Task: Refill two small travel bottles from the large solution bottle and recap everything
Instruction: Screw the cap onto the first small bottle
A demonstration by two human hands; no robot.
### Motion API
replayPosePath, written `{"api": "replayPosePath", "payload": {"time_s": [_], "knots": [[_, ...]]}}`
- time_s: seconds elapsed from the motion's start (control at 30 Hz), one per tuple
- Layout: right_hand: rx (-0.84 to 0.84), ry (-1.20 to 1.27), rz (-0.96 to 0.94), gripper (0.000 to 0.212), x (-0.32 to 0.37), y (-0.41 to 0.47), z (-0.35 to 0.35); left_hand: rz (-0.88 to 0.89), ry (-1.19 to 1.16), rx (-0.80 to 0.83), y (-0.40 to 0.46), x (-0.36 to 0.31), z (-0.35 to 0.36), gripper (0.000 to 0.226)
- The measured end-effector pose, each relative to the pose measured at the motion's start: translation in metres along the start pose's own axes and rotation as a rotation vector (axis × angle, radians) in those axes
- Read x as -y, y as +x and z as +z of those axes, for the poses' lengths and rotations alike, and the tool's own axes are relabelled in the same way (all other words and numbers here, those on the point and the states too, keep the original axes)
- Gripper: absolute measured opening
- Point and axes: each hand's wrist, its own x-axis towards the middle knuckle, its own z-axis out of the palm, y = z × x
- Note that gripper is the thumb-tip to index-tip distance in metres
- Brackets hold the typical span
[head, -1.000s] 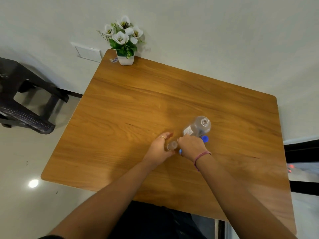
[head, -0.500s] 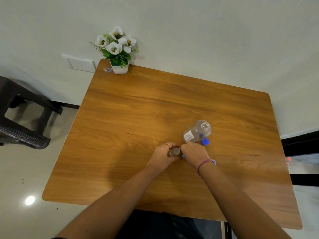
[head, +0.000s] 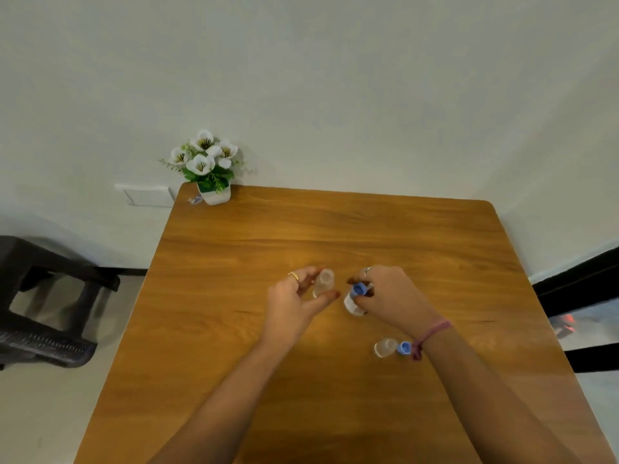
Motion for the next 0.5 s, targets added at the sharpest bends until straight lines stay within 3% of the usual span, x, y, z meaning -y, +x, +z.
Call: {"api": "replayPosePath", "payload": {"time_s": [0.13, 0.3, 0.5], "knots": [[-0.101, 0.216, -0.021, 0.033, 0.000, 0.003, -0.050, 0.060, -0.109, -0.043, 0.016, -0.054, -0.011, 0.045], [-0.216, 0.711, -0.103, 0.033, 0.004, -0.002, -0.113, 0.162, -0.169, -0.069, 0.039, -0.120, -0.017, 0.045], [-0.341, 1.053, -0.179, 0.036, 0.013, -0.005, -0.193, 0.275, -0.225, -0.079, 0.054, -0.198, -0.018, 0.038]]}}
